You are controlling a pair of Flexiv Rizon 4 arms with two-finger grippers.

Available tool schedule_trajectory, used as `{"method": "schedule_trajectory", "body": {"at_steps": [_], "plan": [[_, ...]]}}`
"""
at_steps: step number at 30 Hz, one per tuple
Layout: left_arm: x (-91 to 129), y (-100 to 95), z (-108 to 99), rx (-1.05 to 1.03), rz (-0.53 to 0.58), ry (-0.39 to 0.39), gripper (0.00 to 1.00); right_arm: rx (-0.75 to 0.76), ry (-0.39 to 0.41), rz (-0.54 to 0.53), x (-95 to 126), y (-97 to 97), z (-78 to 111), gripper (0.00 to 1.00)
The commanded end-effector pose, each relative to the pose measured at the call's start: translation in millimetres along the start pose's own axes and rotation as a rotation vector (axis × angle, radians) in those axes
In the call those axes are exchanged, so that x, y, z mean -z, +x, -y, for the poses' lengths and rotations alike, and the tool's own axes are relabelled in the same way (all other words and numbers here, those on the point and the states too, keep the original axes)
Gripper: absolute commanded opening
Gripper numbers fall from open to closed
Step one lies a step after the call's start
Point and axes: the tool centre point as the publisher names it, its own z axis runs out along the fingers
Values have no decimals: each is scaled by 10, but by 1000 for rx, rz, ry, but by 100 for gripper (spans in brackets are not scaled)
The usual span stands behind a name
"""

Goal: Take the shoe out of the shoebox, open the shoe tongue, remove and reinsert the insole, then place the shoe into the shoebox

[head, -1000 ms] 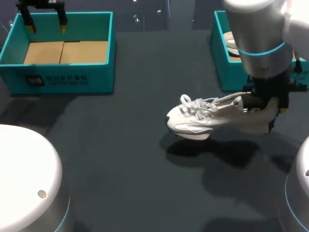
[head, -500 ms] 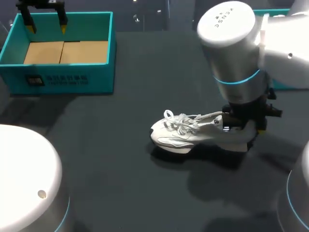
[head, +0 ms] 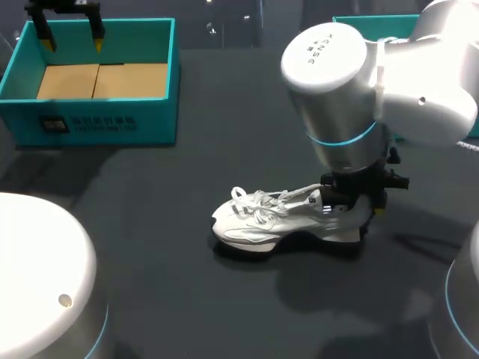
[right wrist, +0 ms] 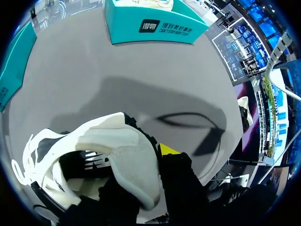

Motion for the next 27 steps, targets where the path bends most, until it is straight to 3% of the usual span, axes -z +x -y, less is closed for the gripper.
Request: {"method": "schedule_trajectory", "body": {"at_steps": [1, 14, 27], "plan": [[1, -2, -2, 0, 0, 0, 100, -59, -14, 93, -66, 340, 142, 0], [1, -2, -2, 0, 0, 0, 100, -86, -2, 97, -177, 616, 300, 0], [1, -2, -2, 0, 0, 0, 100, -149, 35, 161, -309, 675, 175, 0]]}}
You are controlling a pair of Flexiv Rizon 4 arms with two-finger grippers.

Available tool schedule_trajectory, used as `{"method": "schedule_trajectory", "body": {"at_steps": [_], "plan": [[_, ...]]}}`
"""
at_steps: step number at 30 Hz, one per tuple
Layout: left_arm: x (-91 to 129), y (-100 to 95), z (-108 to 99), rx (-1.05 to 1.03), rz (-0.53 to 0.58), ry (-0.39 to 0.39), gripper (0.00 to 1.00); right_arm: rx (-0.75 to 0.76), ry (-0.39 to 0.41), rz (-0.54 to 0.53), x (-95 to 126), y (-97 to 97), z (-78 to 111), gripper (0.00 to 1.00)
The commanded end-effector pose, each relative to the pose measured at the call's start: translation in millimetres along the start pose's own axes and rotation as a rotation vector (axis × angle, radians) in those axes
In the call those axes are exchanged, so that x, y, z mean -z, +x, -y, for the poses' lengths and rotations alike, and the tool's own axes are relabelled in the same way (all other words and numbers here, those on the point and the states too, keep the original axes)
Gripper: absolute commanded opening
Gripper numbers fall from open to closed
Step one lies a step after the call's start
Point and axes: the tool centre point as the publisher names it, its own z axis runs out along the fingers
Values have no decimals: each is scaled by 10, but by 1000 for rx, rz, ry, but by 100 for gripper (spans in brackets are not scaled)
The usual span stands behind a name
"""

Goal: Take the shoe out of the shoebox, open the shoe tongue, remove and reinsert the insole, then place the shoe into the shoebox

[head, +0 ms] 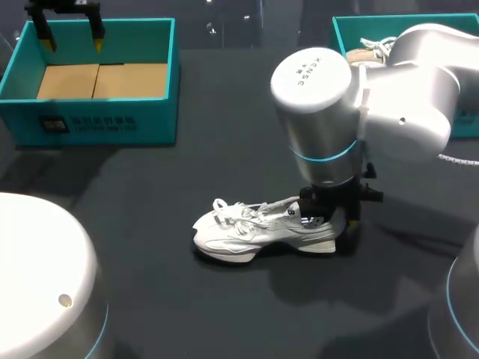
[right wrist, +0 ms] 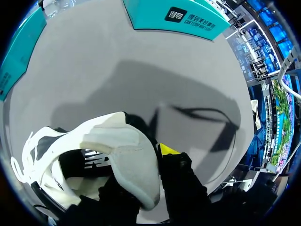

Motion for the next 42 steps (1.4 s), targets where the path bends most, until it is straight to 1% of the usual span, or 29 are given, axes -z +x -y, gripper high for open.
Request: {"method": "schedule_trajectory", "body": {"at_steps": [1, 12, 21, 22, 23, 24, 25, 26, 27, 31, 33, 37, 38, 39, 40, 42], "plan": [[1, -2, -2, 0, 0, 0, 100, -216, 4, 229, -50, 204, 19, 0], [1, -2, -2, 0, 0, 0, 100, -264, 17, 265, -195, 148, -70, 0], [1, -2, -2, 0, 0, 0, 100, -286, 40, 263, -261, 158, -71, 0], [1, -2, -2, 0, 0, 0, 100, -288, 44, 260, -267, 157, -71, 9], [1, -2, -2, 0, 0, 0, 100, -288, 47, 257, -272, 154, -71, 31], [1, -2, -2, 0, 0, 0, 100, -289, 49, 256, -274, 150, -72, 50], [1, -2, -2, 0, 0, 0, 100, -289, 51, 253, -272, 145, -73, 73], [1, -2, -2, 0, 0, 0, 100, -289, 52, 248, -264, 137, -73, 90], [1, -2, -2, 0, 0, 0, 100, -289, 53, 245, -256, 129, -75, 100], [1, -2, -2, 0, 0, 0, 100, -283, 68, 208, -199, 79, -85, 100], [1, -2, -2, 0, 0, 0, 100, -273, 73, 181, -127, 35, -96, 100], [1, -2, -2, 0, 0, 0, 100, -209, 103, 77, 121, -92, -131, 100], [1, -2, -2, 0, 0, 0, 100, -176, 109, 55, 188, -121, -140, 100], [1, -2, -2, 0, 0, 0, 100, -142, 114, 10, 262, -156, -149, 100], [1, -2, -2, 0, 0, 0, 100, -116, 115, -1, 334, -201, -159, 100], [1, -2, -2, 0, 0, 0, 100, -15, 127, -84, 477, -283, -182, 100]]}}
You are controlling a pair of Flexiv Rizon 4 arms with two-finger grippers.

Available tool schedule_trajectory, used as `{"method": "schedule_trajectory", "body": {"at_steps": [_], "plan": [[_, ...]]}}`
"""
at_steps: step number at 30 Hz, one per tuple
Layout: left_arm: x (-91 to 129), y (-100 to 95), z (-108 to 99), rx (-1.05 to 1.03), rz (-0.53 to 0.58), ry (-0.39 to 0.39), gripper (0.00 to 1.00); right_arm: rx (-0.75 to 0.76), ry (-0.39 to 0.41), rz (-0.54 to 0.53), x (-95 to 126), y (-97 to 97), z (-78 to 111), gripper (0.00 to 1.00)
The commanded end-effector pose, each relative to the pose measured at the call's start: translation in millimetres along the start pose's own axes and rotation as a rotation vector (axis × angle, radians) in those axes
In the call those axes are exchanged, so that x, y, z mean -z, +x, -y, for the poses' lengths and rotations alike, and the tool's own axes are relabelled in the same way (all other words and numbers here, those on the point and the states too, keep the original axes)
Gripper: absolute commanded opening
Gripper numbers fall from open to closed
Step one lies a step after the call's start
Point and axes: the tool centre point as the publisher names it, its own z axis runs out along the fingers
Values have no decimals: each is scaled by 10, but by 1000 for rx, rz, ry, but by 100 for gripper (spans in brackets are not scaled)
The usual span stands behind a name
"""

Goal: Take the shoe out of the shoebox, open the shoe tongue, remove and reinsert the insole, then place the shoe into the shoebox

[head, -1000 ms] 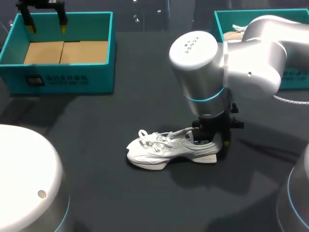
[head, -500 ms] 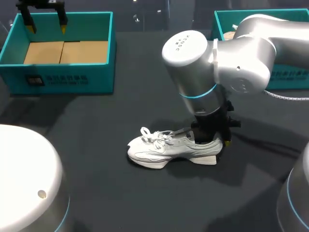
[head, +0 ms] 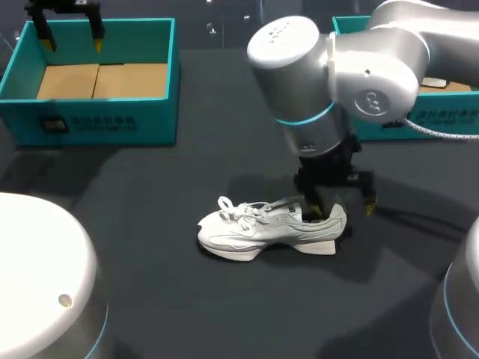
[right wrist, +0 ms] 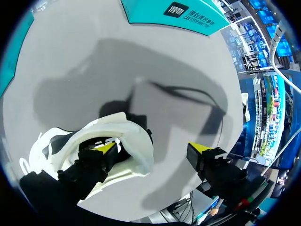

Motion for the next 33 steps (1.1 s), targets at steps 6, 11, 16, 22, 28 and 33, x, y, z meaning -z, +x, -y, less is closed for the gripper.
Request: {"method": "schedule_trajectory", "body": {"at_steps": [6, 11, 16, 22, 28, 33], "plan": [[1, -1, -2, 0, 0, 0, 100, 464, -68, -443, 543, -602, 44, 100], [1, -1, -2, 0, 0, 0, 100, 938, -143, -677, 509, -788, 22, 100], [1, -1, -2, 0, 0, 0, 100, 938, -143, -677, 509, -788, 22, 100], [1, -1, -2, 0, 0, 0, 100, 1017, -155, -796, 526, -825, 23, 100], [1, -1, -2, 0, 0, 0, 100, 1246, -271, -1067, 534, -982, -62, 100], [1, -1, -2, 0, 0, 0, 100, 1364, -352, -1223, 537, -1005, -113, 100]]}}
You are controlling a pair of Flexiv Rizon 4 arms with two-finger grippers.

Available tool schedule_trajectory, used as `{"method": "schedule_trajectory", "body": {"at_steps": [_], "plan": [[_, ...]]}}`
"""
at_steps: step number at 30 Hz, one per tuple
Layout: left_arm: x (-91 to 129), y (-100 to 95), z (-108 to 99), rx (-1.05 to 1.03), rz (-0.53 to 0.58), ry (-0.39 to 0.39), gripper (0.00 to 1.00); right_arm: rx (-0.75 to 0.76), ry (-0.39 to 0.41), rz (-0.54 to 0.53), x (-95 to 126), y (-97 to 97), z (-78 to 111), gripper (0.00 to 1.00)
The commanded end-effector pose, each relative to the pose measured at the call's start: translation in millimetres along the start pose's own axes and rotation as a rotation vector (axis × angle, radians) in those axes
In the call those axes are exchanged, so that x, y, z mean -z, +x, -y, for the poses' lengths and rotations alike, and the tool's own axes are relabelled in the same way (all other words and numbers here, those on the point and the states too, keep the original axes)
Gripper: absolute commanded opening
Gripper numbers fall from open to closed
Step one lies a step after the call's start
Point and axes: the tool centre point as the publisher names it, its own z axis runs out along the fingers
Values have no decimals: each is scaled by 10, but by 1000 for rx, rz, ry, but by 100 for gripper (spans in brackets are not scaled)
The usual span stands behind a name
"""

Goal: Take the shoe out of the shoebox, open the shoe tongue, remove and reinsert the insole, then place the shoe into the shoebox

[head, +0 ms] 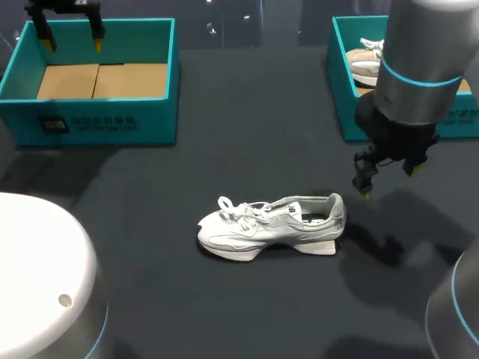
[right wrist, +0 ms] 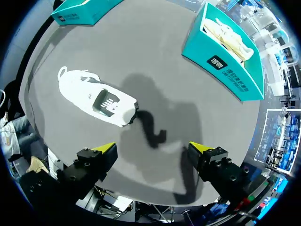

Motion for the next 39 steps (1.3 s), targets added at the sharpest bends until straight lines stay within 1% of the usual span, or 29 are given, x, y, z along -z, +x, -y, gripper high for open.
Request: {"method": "schedule_trajectory", "body": {"at_steps": [1, 4, 16, 17, 18, 20, 21, 22, 23, 26, 28, 30, 32, 33, 34, 35, 39], "plan": [[1, -2, -2, 0, 0, 0, 100, 624, -419, -842, -34, -106, 88, 100], [1, -2, -2, 0, 0, 0, 100, 710, -457, -885, -45, -134, 59, 100], [1, -2, -2, 0, 0, 0, 100, 710, -457, -885, -45, -134, 59, 100], [1, -2, -2, 0, 0, 0, 100, 721, -479, -892, -47, -132, 57, 100], [1, -2, -2, 0, 0, 0, 100, 750, -574, -913, -69, -163, 67, 100], [1, -2, -2, 0, 0, 0, 100, 829, -689, -921, -99, -208, 114, 100], [1, -2, -2, 0, 0, 0, 100, 849, -747, -923, -114, -243, 86, 100], [1, -2, -2, 0, 0, 0, 100, 866, -776, -919, -126, -254, 71, 100], [1, -2, -2, 0, 0, 0, 100, 896, -832, -913, -160, -289, 67, 100], [1, -2, -2, 0, 0, 0, 100, 895, -856, -889, -285, -353, 6, 100], [1, -2, -2, 0, 0, 0, 100, 880, -891, -878, -355, -400, -32, 100], [1, -2, -2, 0, 0, 0, 100, 876, -944, -856, -412, -453, -47, 100], [1, -2, -2, 0, 0, 0, 100, 879, -945, -821, -462, -468, -50, 100], [1, -2, -2, 0, 0, 0, 100, 870, -964, -816, -505, -503, -55, 100], [1, -2, -2, 0, 0, 0, 100, 870, -947, -794, -524, -517, -55, 100], [1, -2, -2, 0, 0, 0, 100, 863, -947, -768, -538, -526, -48, 100], [1, -2, -2, 0, 0, 0, 100, 868, -952, -773, -527, -540, -26, 100]]}}
